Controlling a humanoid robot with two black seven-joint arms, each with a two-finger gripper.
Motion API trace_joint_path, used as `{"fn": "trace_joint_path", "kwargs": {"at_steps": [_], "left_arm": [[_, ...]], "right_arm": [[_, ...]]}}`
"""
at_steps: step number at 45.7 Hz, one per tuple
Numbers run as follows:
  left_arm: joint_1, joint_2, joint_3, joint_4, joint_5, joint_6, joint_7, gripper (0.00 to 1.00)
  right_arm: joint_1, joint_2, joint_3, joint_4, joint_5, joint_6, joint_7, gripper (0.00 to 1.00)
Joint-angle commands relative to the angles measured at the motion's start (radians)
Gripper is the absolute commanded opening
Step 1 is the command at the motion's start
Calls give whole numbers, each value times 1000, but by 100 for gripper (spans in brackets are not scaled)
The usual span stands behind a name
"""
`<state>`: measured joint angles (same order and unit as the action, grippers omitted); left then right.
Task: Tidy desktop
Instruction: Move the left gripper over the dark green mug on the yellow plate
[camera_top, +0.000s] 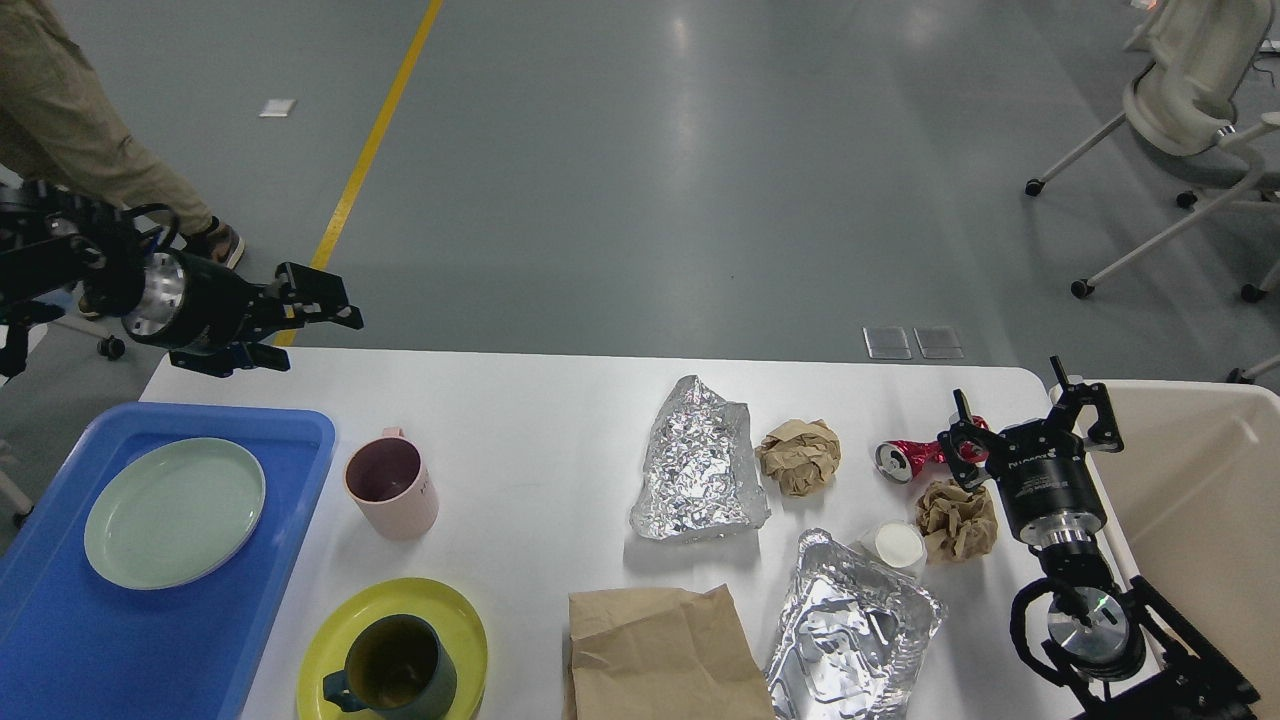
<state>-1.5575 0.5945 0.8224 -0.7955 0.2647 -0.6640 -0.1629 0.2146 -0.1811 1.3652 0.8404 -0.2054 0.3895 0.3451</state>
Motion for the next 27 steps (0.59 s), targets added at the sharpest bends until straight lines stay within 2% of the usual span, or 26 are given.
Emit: {"fn": "trace_joint_path", "kwargs": {"at_steps": [1,6,10,13,17,21,27], "left_arm": [[-163,-136,229,-77,-1,-52,5,98],[-331,-266,371,-135,-4,-155,-3,98],[-446,-320,408,-195,-33,-252,-3,98],[-553,-340,420,-282,-65,-289,-1,98],[-676,-352,463,-421,-123,-276,0,98],[-789,-419,544,-546,-228,-243,2,98],[-938,-515,664,-727,-375,-154,3,98]], "right_arm": [[0,0,0,0,0,0,0,100],[0,0,0,0,0,0,0,100],[0,0,0,-1,0,0,0,100],[0,0,0,0,0,0,0,100],[0,0,0,-1,0,0,0,100],[0,0,0,-1,0,0,0,100],[0,0,0,-1,0,0,0,100]]}}
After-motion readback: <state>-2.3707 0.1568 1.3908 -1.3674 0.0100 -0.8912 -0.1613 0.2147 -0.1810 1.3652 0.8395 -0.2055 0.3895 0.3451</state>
